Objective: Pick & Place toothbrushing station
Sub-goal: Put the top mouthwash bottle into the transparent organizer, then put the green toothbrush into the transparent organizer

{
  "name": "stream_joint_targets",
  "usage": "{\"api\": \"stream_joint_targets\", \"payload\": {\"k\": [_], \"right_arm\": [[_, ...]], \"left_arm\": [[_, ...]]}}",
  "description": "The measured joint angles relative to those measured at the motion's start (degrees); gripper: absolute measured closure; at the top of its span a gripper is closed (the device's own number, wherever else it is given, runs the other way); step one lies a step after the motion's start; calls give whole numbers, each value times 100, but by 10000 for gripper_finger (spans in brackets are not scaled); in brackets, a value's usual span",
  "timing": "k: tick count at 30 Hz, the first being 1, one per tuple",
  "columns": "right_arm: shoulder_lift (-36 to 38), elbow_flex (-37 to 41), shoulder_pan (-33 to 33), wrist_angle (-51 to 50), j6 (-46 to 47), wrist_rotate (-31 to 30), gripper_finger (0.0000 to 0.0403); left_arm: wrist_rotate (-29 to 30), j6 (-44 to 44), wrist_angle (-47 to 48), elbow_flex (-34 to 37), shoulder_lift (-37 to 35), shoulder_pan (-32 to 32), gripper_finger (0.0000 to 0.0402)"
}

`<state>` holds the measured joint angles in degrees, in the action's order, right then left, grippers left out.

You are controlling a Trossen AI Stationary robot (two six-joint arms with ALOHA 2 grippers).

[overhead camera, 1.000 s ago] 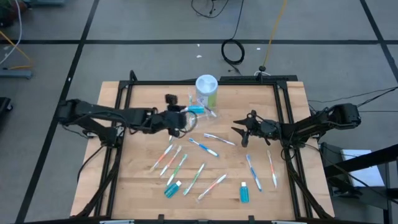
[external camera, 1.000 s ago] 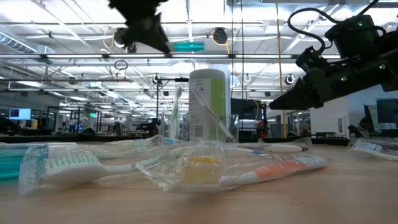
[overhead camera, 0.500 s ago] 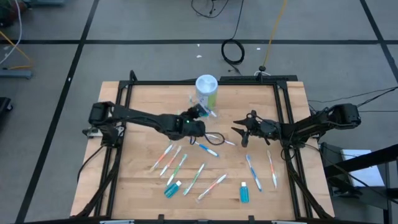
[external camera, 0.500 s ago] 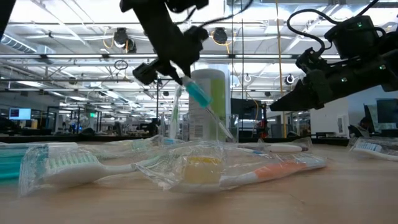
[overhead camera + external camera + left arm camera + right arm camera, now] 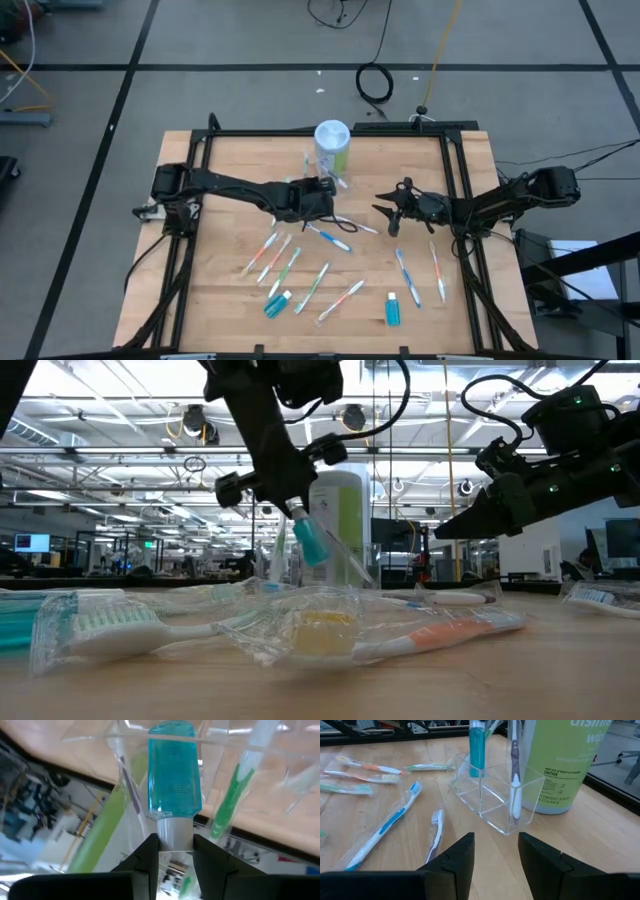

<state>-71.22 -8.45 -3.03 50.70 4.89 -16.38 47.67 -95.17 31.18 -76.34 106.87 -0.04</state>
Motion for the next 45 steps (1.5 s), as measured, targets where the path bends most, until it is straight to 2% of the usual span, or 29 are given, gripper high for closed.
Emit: {"api": "stream_joint_targets", "payload": {"k": [10, 16, 21, 27, 33, 36, 39, 45], "right_arm": [[2, 0, 1, -23, 0, 2, 259], [0, 0, 2, -23, 0, 2, 259], [2, -2, 0, -1, 0, 2, 259], [2, -2, 0, -5, 0, 2, 259], [2, -2, 0, -4, 0, 2, 259], [0, -2, 0, -57, 0, 2, 259], [2, -4, 2, -92, 0, 2, 259], [1, -2, 2, -89, 41, 2, 259]], "left_arm": [[-264, -654, -348, 9, 156, 176, 299], [-475, -423, -653, 2, 277, 219, 260], [-700, -400, -899, 2, 273, 206, 250], [-692, 469, -1704, 2, 270, 187, 250], [-689, 967, -1715, -11, 84, 58, 250], [-706, 1491, -1564, -11, -185, -16, 250], [-980, 2451, -1296, -11, -642, -62, 250], [-1779, 5386, -415, -11, -1863, 25, 250]]}}
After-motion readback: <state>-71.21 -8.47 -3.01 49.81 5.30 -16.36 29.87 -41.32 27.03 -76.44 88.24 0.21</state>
